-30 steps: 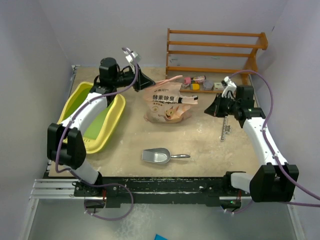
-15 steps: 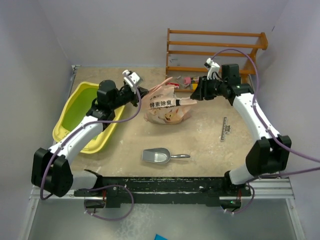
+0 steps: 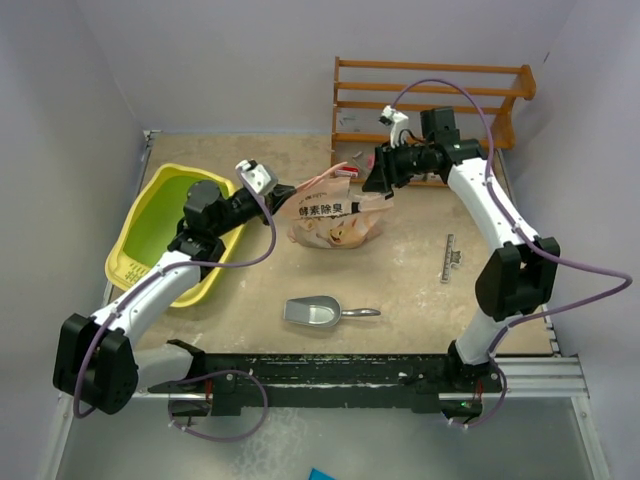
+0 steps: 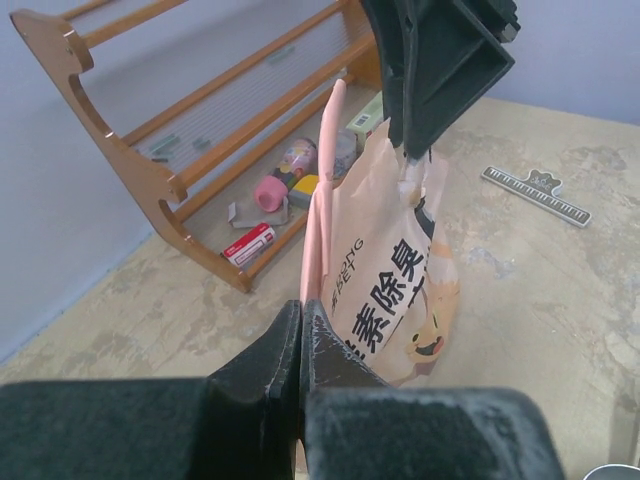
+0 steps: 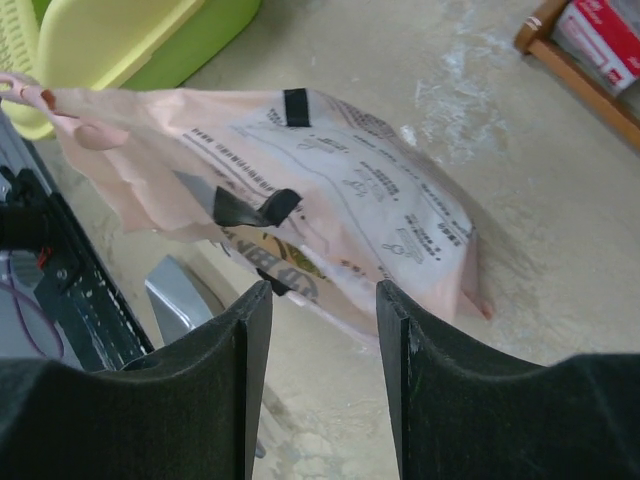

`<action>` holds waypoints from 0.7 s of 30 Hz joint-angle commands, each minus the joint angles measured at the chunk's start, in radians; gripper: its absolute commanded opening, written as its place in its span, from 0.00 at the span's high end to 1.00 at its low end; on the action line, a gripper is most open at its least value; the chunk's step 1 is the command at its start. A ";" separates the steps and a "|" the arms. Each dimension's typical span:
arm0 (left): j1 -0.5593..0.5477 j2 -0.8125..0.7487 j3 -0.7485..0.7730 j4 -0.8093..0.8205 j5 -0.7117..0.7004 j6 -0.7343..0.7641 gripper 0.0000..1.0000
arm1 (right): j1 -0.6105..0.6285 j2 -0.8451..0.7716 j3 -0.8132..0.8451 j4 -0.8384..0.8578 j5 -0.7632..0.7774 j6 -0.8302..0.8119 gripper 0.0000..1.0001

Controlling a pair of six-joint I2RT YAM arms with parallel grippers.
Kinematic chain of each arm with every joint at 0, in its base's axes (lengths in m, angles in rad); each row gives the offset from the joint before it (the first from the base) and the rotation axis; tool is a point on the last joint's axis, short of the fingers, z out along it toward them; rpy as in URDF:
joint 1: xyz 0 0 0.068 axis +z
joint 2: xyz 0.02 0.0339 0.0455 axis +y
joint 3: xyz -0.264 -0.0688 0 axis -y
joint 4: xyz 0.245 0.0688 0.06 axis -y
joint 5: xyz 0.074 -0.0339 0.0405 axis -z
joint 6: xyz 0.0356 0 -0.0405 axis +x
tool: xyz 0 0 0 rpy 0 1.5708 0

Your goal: Fill the litter box with clean litter

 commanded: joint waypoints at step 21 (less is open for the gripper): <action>0.005 -0.081 0.030 0.069 0.052 -0.031 1.00 | 0.107 0.085 -0.001 -0.040 0.096 -0.148 0.51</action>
